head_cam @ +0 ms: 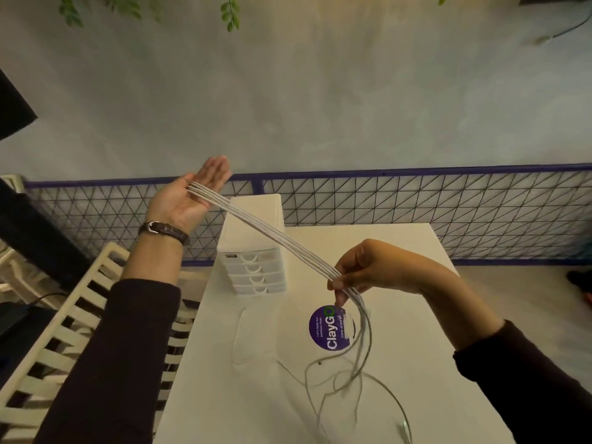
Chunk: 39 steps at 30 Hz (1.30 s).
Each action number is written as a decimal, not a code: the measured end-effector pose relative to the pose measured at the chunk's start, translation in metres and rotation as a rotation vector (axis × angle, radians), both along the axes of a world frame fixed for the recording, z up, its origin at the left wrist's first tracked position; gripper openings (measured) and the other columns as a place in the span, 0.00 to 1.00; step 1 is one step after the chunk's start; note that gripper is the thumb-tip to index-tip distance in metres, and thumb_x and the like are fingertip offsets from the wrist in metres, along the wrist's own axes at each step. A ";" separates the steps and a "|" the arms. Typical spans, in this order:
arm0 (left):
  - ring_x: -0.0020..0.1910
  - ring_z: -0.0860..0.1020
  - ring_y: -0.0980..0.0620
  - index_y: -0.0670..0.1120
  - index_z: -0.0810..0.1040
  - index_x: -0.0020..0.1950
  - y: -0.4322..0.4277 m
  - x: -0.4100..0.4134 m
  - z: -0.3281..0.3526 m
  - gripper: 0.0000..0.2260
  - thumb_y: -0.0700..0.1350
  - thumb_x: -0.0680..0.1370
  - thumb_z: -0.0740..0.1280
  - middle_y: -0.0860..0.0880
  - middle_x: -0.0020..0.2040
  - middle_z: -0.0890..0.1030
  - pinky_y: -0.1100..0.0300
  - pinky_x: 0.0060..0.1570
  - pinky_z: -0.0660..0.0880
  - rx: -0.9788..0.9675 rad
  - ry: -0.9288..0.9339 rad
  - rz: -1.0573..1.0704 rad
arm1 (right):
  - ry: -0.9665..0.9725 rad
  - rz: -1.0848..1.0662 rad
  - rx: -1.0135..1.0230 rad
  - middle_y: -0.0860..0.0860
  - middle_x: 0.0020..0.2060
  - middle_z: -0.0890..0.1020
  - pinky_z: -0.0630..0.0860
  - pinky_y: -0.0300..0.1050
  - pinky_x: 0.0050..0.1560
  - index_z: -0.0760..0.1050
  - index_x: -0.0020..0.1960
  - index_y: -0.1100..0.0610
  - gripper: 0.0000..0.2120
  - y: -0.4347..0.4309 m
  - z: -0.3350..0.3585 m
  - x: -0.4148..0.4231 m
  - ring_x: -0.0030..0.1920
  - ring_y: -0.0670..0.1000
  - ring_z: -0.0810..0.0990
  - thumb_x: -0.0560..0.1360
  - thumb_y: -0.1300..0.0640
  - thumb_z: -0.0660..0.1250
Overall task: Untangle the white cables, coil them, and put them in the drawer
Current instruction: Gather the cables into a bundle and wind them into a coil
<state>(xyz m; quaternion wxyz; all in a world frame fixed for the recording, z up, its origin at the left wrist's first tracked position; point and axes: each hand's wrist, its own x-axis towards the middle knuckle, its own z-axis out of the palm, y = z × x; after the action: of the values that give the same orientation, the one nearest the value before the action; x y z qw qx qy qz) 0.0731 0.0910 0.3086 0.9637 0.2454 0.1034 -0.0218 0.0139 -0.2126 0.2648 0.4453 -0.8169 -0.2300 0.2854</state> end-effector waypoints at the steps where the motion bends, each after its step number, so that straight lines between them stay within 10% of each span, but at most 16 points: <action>1: 0.51 0.81 0.41 0.33 0.76 0.53 0.002 -0.001 -0.001 0.22 0.45 0.83 0.47 0.36 0.50 0.82 0.48 0.56 0.75 0.011 0.013 0.009 | -0.003 0.000 -0.018 0.54 0.39 0.86 0.78 0.37 0.44 0.81 0.47 0.57 0.04 0.001 -0.002 0.001 0.44 0.51 0.84 0.74 0.59 0.68; 15: 0.58 0.77 0.41 0.35 0.73 0.59 0.033 0.014 -0.027 0.20 0.45 0.83 0.46 0.37 0.56 0.80 0.47 0.58 0.73 0.109 0.178 0.061 | 0.090 0.080 -0.059 0.54 0.35 0.84 0.81 0.46 0.49 0.80 0.47 0.63 0.08 0.007 0.007 0.015 0.41 0.56 0.85 0.76 0.58 0.66; 23: 0.51 0.83 0.44 0.32 0.79 0.51 0.029 0.013 0.027 0.24 0.44 0.83 0.47 0.38 0.50 0.83 0.52 0.53 0.79 -0.014 -0.186 0.045 | 0.134 0.059 0.436 0.57 0.35 0.83 0.81 0.43 0.42 0.79 0.47 0.66 0.09 -0.020 0.061 0.007 0.41 0.58 0.84 0.75 0.63 0.61; 26: 0.48 0.83 0.43 0.31 0.79 0.50 0.020 0.017 0.024 0.24 0.42 0.83 0.47 0.37 0.50 0.83 0.50 0.48 0.80 -0.031 -0.149 0.054 | 0.118 0.085 0.304 0.58 0.40 0.83 0.81 0.46 0.46 0.76 0.55 0.66 0.11 -0.008 0.041 0.012 0.42 0.57 0.83 0.77 0.69 0.58; 31: 0.51 0.82 0.44 0.34 0.74 0.60 0.022 0.019 0.012 0.20 0.44 0.83 0.47 0.37 0.52 0.82 0.50 0.47 0.80 0.009 -0.040 0.090 | 0.161 0.096 0.255 0.54 0.34 0.83 0.79 0.44 0.41 0.80 0.50 0.56 0.10 0.005 0.023 0.005 0.35 0.53 0.82 0.75 0.53 0.63; 39: 0.49 0.83 0.44 0.33 0.76 0.54 0.012 0.026 0.042 0.22 0.44 0.83 0.46 0.37 0.50 0.83 0.51 0.45 0.81 0.097 -0.094 -0.005 | 0.336 0.279 0.621 0.61 0.52 0.82 0.80 0.46 0.52 0.71 0.62 0.68 0.15 -0.005 0.065 0.026 0.48 0.55 0.83 0.76 0.69 0.56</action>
<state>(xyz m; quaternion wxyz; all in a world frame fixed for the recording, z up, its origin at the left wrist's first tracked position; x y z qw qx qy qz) 0.0989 0.1028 0.3507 0.9543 0.2930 0.0581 -0.0074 0.0400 -0.2177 0.3303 0.6601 -0.5455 -0.3384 0.3902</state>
